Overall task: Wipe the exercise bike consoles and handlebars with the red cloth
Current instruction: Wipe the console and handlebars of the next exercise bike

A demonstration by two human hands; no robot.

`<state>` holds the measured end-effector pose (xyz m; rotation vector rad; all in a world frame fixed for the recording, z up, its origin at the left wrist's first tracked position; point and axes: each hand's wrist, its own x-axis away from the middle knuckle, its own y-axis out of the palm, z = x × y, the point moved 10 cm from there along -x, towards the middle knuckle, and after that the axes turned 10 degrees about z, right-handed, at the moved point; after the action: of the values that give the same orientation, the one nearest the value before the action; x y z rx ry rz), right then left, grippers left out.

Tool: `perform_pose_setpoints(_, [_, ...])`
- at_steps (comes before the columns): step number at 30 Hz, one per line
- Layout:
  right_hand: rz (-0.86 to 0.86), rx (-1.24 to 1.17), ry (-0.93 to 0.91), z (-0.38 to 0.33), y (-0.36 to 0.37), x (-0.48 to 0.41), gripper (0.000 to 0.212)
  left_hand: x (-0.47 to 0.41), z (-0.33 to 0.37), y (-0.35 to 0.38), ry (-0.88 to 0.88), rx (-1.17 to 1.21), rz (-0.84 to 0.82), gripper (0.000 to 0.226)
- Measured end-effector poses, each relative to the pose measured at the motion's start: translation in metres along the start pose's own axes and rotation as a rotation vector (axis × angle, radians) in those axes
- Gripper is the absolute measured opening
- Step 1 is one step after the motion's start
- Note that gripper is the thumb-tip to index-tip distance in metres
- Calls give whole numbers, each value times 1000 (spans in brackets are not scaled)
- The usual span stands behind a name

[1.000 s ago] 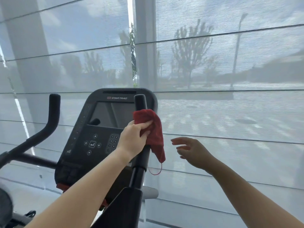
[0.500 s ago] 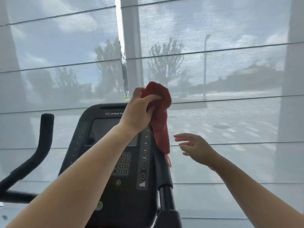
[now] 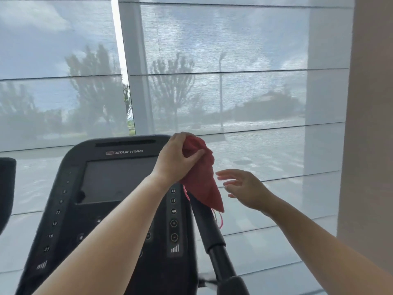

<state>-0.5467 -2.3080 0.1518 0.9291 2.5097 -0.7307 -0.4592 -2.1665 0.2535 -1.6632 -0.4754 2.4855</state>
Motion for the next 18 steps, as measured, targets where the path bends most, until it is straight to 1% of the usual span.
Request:
perform_pose_setpoints(3, [10,16,9,-1,4,4,40,12,-4,-3,-33,97,71,49])
perform_pose_setpoints(6, [25,22,22,-3,5,7,39,26,-8,1,-76,143,63,62])
perform_pose_setpoints(10, [67,16,17,-14,-2,8,41,41,-7,5,-97,143,51,72])
perform_pose_setpoints(13, [92,7,-1,-23,-7,10,43,39,-5,8,-117,133,53,74])
perform_pose_setpoints(15, [96,-2,-4,-24,-7,15,41,27,-9,9,-159,132,47,69])
perform_pose_setpoints(18, [108,-76,21,-16,-2,28,35,17,-15,9,-170,175,31,61])
